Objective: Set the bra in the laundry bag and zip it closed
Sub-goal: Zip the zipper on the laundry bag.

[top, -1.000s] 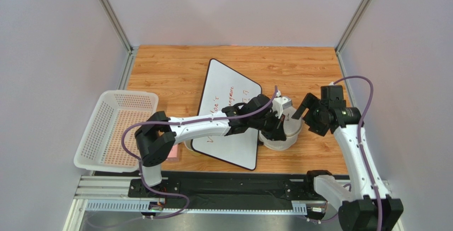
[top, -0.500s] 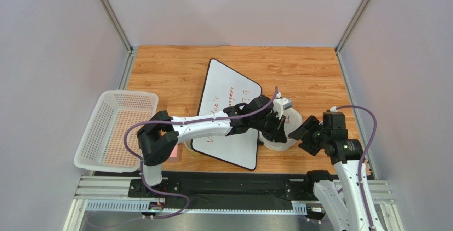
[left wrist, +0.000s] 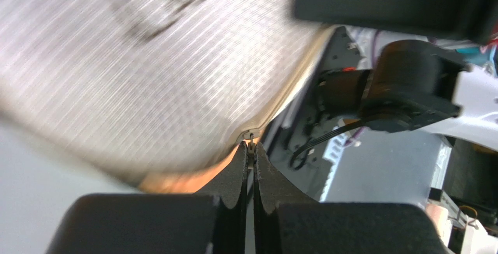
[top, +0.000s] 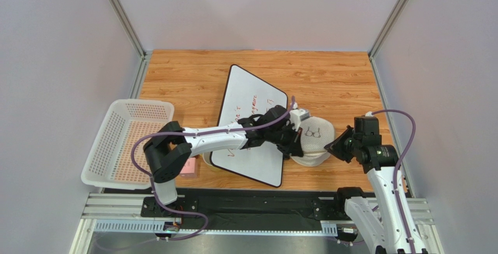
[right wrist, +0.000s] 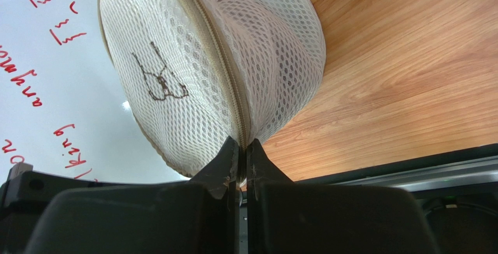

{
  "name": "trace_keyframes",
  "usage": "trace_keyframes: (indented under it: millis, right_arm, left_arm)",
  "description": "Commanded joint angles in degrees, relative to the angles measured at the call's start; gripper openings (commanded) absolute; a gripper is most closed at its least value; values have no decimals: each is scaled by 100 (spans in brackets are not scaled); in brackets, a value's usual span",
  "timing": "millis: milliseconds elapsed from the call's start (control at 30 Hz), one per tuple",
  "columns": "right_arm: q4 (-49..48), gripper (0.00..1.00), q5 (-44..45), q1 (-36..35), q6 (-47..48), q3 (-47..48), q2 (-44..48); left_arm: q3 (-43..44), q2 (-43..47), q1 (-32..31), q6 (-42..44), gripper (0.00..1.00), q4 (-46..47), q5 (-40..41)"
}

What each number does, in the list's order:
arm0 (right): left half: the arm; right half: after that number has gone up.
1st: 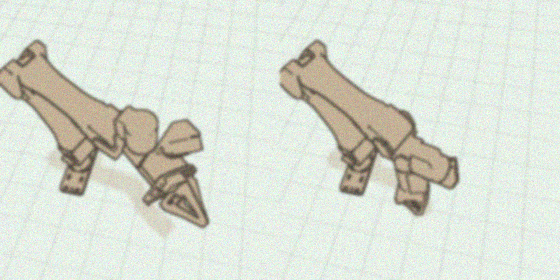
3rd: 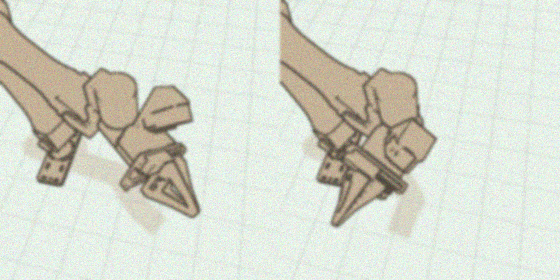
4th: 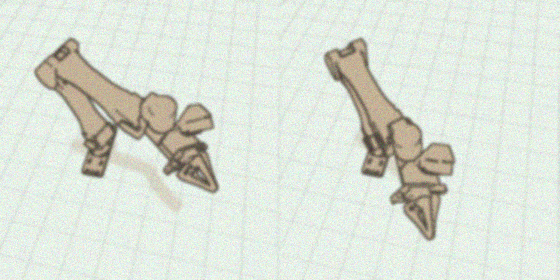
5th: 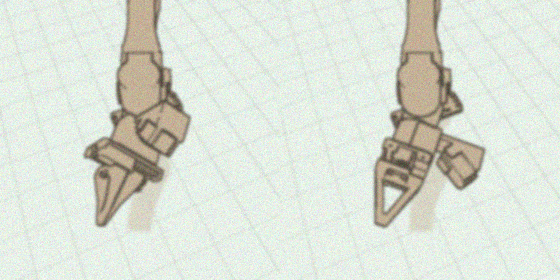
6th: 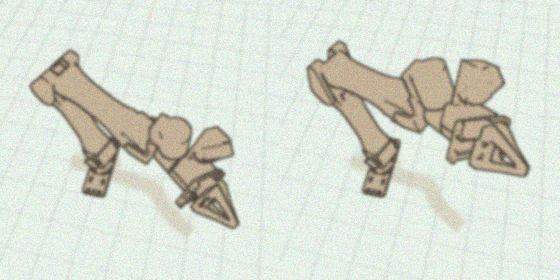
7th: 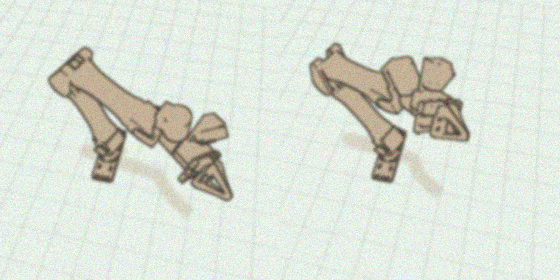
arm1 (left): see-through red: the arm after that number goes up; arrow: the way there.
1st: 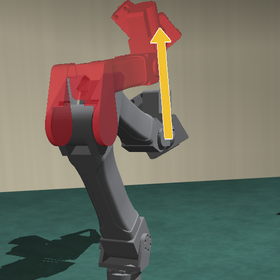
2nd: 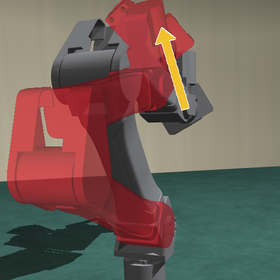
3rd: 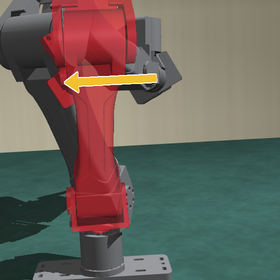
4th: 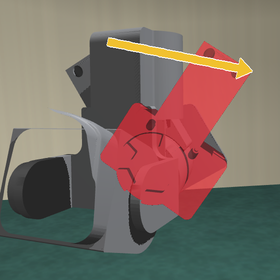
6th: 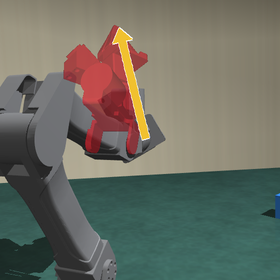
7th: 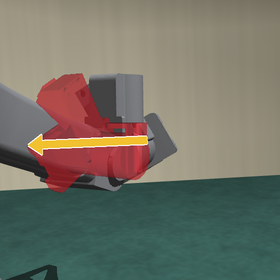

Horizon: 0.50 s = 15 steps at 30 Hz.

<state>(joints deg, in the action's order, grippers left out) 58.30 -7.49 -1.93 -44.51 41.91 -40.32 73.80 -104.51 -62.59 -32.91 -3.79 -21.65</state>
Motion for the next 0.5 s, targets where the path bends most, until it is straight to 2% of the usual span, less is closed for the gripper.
trace_keyframes:
  millis: [0,67,167,300,333,400,433,467]
  right_arm:
    - [85,0,1038,105,855,598,-301]
    - [76,0,1161,97,1049,756,-415]
    - [-239,0,1039,97,989,836,-538]
    - [-1030,0,319,88,900,897,-1056]
    - [-1066,2,-4,79,918,994,-1466]
    - [-971,12,-191,62,1031,1344,-1838]
    - [-883,29,-227,53,1111,1450,-2066]
    - [-717,40,-105,53,1198,1582,-2181]
  left_arm:
    - [-375,730,695,503,0,-560,72]
    - [-270,809,678,715,0,-825,4]
    - [-165,783,511,593,0,-571,-401]
    - [371,476,98,443,0,-430,-594]
    - [494,388,-33,321,0,-316,-656]
    - [775,160,-122,180,0,-184,-814]
    - [855,98,-148,57,0,-105,-823]
    - [977,2,-148,13,0,-87,-806]
